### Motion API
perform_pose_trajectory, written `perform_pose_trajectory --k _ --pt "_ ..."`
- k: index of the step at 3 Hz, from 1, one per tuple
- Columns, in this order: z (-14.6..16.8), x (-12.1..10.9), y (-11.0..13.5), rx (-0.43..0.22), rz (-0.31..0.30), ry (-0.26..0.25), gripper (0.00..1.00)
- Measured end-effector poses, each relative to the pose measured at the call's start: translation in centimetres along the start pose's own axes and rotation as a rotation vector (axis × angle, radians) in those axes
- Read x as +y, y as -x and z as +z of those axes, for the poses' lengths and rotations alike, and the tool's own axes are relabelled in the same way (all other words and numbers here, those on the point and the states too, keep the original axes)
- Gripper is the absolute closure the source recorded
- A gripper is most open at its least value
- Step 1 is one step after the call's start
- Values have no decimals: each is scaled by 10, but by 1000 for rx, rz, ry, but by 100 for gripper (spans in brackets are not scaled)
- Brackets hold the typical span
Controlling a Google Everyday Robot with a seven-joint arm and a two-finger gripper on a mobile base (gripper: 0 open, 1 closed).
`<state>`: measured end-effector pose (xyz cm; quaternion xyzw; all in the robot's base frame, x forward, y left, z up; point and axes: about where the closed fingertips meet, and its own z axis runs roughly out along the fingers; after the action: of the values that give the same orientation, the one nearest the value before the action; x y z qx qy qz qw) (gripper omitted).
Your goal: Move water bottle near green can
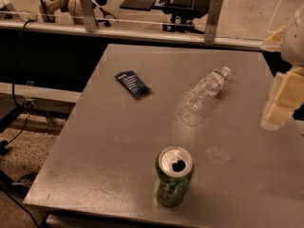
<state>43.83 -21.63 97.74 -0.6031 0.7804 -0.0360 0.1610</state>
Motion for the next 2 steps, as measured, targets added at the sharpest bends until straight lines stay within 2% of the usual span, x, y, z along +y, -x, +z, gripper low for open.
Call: perform_pose_trajectory --k 1,2 --pt "0 0 0 0 0 0 0" --pt "4 -9 8 21 -67 -25 0"
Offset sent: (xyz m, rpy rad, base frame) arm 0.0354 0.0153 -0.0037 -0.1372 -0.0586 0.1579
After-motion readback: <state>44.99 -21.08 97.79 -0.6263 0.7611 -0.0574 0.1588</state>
